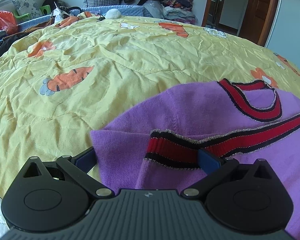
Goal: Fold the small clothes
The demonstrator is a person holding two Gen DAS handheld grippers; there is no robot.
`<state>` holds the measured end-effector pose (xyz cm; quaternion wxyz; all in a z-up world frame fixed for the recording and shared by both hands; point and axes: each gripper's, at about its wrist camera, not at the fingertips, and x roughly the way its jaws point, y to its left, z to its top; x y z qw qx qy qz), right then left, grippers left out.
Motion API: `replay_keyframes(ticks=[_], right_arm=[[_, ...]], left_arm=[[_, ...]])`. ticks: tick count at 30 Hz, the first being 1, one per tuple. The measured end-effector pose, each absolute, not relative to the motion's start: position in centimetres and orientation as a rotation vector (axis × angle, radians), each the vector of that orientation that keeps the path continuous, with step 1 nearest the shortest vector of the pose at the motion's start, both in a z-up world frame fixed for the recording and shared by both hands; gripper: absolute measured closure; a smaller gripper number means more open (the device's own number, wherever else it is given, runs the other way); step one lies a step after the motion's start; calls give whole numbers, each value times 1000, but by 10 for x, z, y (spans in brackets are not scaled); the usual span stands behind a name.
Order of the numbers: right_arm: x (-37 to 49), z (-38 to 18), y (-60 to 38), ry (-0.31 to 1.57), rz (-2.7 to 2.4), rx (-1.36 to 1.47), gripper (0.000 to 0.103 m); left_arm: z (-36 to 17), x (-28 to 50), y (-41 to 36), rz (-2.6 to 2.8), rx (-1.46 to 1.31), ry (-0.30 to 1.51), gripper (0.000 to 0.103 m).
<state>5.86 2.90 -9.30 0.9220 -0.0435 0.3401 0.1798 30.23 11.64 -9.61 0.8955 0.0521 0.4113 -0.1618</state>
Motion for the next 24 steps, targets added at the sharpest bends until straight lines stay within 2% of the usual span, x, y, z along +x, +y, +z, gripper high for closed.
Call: replay_keyframes(ticks=[16,19,20,21,24], right_arm=[[57,-96,37,709,366,-144,0],[56,-96,38,708,365,-145,0],[57,-96,38,709,364,-143,0],[57,-97,38,711,365,-143,0],[57,-96,39,711,367,-148,0]], left_arm=[[-94,305,126,-409,70,843,0],[-96,301,139,-469,26,809,4],[-96,299,141,-474,29,796,9],[-96,298,142,-480,39,782,20],[-94,300,147,-497,37,786,26]])
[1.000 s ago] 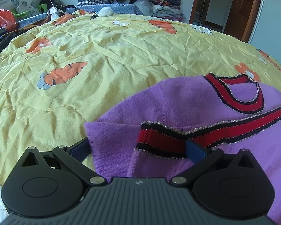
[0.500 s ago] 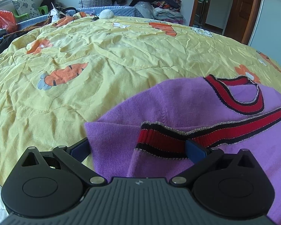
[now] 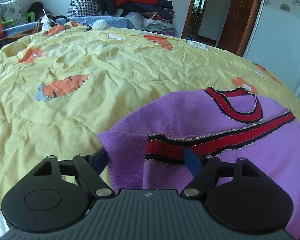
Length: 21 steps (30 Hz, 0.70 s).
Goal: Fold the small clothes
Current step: 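Grasp the sweater side edge with both tools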
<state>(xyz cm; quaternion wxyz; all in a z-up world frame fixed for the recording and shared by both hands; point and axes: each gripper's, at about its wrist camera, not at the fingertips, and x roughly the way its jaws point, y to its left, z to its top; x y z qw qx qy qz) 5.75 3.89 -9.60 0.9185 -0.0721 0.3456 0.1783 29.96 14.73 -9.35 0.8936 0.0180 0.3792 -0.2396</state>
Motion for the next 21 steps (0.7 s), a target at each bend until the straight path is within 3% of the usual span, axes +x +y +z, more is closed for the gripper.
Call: replay_keyframes(ticks=[1,3,4,6,10,11,12,15,17,21], right_arm=[[56,-95,39,704,367,-154,0],[55,-93,43,688,369,-174,0],[54,-92,46,680,364,-202,0],[50,-90,55,642,328,-273,0],[43,-89,68,588,345,-364,0],[42,-90,71,586,355,-372,0],[40,-92,74,582,360,-386,0],[33,-97,86,542,358,-477,0],[28,-101,93,510,357,-547,0],[24,-105,106,479,368,-634,0]], left_arm=[[-93,301,150,-512,30,792,26],[-94,303,155,-514,26,796,10],[-95,303,157,-522,14,799,12],[-92,302,159,-568,-26,798,35],[-92,311,161,-585,-70,833,66],[-93,315,165,-595,-101,849,79],[-93,319,169,-604,-135,866,83],[-95,322,171,-614,-145,892,83],[-94,325,170,-602,-137,900,76],[-91,332,167,-604,-131,939,74]])
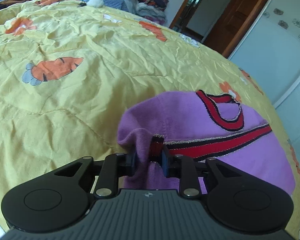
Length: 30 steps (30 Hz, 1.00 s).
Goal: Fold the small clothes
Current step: 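Grasp the sweater side edge with both tools, then lift the held sweater edge with both tools and fold it over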
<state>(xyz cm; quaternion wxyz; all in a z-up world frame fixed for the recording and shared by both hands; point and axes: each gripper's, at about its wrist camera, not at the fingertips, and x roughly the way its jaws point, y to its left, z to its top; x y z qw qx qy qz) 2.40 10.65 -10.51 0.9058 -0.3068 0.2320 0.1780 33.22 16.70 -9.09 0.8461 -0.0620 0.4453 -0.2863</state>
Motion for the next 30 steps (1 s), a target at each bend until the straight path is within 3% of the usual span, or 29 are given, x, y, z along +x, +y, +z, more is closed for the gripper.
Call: replay_keyframes(ticks=[2,4,5,7,9,10,12,16,30], right_arm=[[26,-106,113,493,391,-643,0],[29,-107,119,491,411,-649,0],[30,-108,123,482,415,-665,6],[31,-110,133,466,428,-695,22],[37,-114,143,471,412,-740,65],[40,-117,148,476,405,-764,71],[41,-121,153,477,419,-782,93],[44,-113,143,484,435,-704,97],[76,-29,-18,451,390,128,97]], left_arm=[[-92,333,165,-613,-134,942,86],[-92,334,167,-627,-155,947,87],[-94,337,172,-628,-196,958,88],[-98,340,183,-634,-287,972,88],[-103,342,192,-636,-368,988,88],[-104,343,195,-634,-390,993,88],[-107,344,199,-633,-437,1003,88],[-109,344,204,-632,-509,1006,89],[-52,336,169,-670,-707,959,90]])
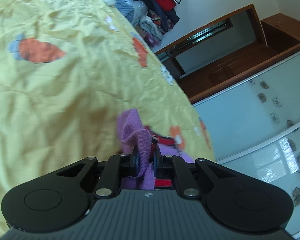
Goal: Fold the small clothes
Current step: 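Lift the held sweater edge with both tools and fold it over, then lay the folded edge down and open both tools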
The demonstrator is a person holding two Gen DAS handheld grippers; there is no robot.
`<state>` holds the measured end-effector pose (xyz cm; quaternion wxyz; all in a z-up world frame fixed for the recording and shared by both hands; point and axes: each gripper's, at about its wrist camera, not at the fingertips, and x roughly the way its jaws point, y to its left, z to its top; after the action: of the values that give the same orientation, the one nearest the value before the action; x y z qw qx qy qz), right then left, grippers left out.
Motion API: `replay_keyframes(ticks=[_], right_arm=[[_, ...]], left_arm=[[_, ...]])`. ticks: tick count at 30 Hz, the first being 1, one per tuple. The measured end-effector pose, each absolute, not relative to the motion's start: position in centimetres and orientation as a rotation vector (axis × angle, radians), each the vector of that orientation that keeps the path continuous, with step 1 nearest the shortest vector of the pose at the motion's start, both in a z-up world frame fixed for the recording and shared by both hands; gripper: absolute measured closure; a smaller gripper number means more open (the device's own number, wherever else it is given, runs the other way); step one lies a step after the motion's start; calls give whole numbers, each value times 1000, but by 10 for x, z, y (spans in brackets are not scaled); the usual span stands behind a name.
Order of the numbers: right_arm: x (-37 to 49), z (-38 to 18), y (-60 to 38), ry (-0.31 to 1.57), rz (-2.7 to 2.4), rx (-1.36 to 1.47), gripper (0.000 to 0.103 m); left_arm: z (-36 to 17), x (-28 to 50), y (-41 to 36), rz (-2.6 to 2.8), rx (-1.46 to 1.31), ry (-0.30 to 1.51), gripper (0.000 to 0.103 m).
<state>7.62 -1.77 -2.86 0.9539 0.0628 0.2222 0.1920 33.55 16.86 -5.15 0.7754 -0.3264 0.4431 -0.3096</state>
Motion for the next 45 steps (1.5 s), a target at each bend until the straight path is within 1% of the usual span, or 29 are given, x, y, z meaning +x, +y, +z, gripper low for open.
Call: replay_keyframes(ticks=[6,16,26,34,36,37,38,39,40,41,42,43,44,45], right_arm=[[50,-27,-103,414,310,349,97],[0,-44,-217,366,158,539,98],[-43,-81,-302,366,64,707,98],[-61,-105,-330,395,14,781,98],[-61,-108,-331,422,8,795,97],[-61,-112,-333,437,-6,815,95],[-61,-116,-337,449,-15,839,94],[-60,-121,-340,466,-9,858,94],[-60,-124,-340,488,-17,858,92],[-61,-125,-341,502,-32,857,80],[-61,-125,-343,506,-26,861,63],[-62,-122,-345,493,-9,855,53],[-63,-118,-347,474,4,830,33],[-60,-111,-348,462,14,788,22]], left_arm=[[-30,335,95,-707,-709,981,90],[-45,329,-47,-761,-646,1050,90],[-62,311,-164,-787,-431,1100,90],[-72,296,-224,-770,-189,1109,90],[-76,294,-230,-757,-148,1103,89],[-78,293,-232,-759,-150,1103,88],[-79,293,-232,-773,-169,1101,82],[-79,293,-232,-794,-201,1095,79],[-77,292,-230,-811,-230,1089,79],[-75,291,-227,-816,-251,1082,78],[-70,288,-224,-810,-270,1085,72],[-64,286,-214,-813,-302,1083,70],[-56,280,-202,-827,-334,1062,67],[-45,270,-188,-837,-346,1030,58]])
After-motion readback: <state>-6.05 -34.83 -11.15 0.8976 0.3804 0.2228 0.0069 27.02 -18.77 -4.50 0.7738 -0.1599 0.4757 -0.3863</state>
